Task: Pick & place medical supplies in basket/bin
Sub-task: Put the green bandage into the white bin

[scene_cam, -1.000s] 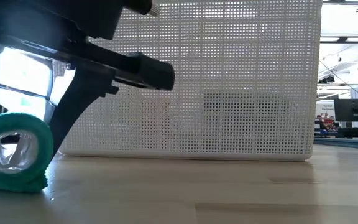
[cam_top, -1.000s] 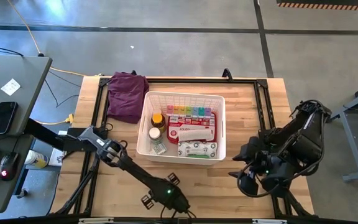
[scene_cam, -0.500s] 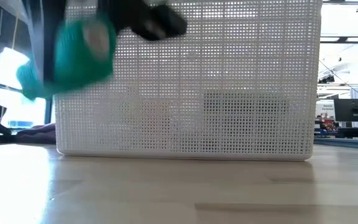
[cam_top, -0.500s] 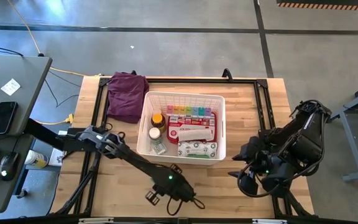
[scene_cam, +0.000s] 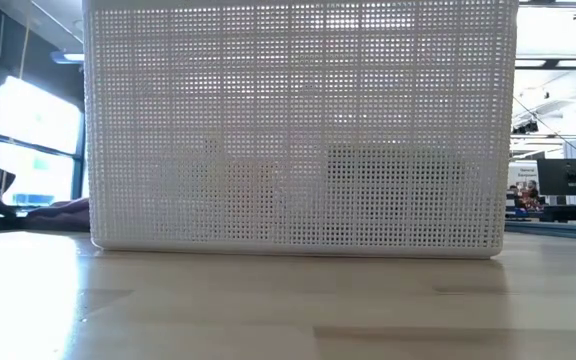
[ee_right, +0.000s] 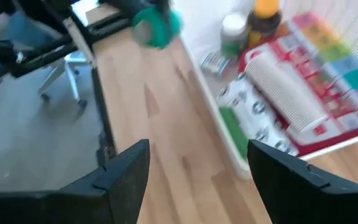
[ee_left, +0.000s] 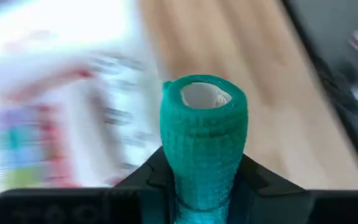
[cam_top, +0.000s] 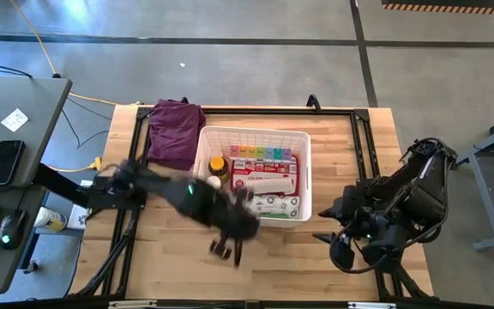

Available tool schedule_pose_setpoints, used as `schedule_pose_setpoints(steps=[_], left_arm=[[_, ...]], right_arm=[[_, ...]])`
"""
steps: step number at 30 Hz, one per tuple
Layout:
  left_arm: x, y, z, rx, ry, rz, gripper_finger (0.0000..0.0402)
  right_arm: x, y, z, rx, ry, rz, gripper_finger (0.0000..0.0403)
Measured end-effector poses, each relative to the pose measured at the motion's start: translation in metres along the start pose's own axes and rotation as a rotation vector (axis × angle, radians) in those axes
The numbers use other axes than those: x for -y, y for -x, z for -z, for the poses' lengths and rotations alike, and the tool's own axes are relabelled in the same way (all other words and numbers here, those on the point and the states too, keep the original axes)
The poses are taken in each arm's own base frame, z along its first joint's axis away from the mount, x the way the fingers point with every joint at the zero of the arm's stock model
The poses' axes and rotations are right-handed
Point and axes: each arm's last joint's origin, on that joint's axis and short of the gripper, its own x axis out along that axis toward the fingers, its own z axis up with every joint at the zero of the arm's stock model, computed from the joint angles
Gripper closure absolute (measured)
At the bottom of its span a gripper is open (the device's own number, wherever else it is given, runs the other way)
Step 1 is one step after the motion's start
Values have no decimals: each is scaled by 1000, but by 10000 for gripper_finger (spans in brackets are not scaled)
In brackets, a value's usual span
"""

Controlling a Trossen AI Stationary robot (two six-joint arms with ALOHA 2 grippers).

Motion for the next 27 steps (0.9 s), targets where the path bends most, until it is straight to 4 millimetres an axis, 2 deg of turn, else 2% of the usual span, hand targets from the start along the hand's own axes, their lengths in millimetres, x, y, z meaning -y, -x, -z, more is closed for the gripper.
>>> schedule_pose_setpoints(steps=[1,4,9,14,17,20,23,27], left_arm=[[-11,9,0,39,17,-42,281],[-48,15,-2,121,59,-115,280],[-112,4,5,161,123,-117,275],[-171,-38,28,76,217,-182,274],[-198,-67,41,75,271,-152,273],[-209,-97,59,-6,283,-65,273],[-206,-119,68,-63,286,11,273],[-198,-124,66,-32,230,91,273]], right_arm=[[1,-1,-2,13,13,10,144],[5,-5,-7,44,51,54,144],[17,-16,-23,95,65,143,144],[35,-30,-40,62,52,236,144],[44,-36,-47,38,22,268,144],[51,-40,-53,11,10,279,144],[57,-42,-57,-11,5,290,144],[64,-41,-61,-17,-6,312,144]])
